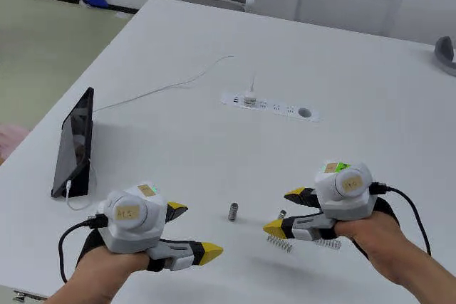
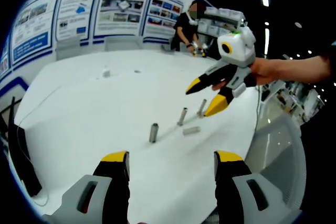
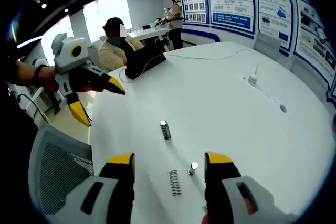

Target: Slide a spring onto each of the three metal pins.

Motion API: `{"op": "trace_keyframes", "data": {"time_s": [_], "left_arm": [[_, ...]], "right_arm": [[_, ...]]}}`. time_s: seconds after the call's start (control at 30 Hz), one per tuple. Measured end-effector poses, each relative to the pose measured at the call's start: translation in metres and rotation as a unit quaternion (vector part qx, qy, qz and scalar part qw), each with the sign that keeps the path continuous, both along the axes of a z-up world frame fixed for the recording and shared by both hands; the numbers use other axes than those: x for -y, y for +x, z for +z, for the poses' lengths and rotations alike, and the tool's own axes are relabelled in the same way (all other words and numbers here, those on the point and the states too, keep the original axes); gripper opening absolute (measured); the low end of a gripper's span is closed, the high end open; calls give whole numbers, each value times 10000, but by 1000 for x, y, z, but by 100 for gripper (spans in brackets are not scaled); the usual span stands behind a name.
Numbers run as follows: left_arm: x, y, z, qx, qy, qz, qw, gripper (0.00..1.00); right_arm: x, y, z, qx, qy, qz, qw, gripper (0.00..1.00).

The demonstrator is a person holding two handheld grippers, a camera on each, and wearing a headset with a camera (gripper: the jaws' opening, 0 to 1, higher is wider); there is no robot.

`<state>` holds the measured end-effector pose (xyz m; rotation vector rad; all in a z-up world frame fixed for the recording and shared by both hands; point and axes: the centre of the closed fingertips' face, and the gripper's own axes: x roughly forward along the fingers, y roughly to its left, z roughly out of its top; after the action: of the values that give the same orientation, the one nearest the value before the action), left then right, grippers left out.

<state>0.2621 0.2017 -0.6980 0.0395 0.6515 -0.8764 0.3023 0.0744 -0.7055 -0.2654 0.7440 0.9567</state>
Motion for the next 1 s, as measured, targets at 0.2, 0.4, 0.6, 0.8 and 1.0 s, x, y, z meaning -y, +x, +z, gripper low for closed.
{"op": "trace_keyframes", "data": {"time_s": [0.2,0.4,0.6,0.8,1.0], "left_arm": [[9,0,0,-7,5,-117,9999,67],[20,0,-2,-20,18,-249,9997,67],[30,-1,-3,-29,34,-369,9993,67],[40,-3,-4,-50,35,-464,9989,67],[52,-6,-6,-71,40,-589,9982,67]], "right_arm": [[20,-11,-3,-52,64,-264,9996,58],[38,-20,-5,-82,108,-491,9987,61],[55,-28,-7,-98,178,-766,9969,68],[71,-39,-10,-163,234,-960,9950,70],[86,-48,-12,-204,290,-1179,9924,74]]}}
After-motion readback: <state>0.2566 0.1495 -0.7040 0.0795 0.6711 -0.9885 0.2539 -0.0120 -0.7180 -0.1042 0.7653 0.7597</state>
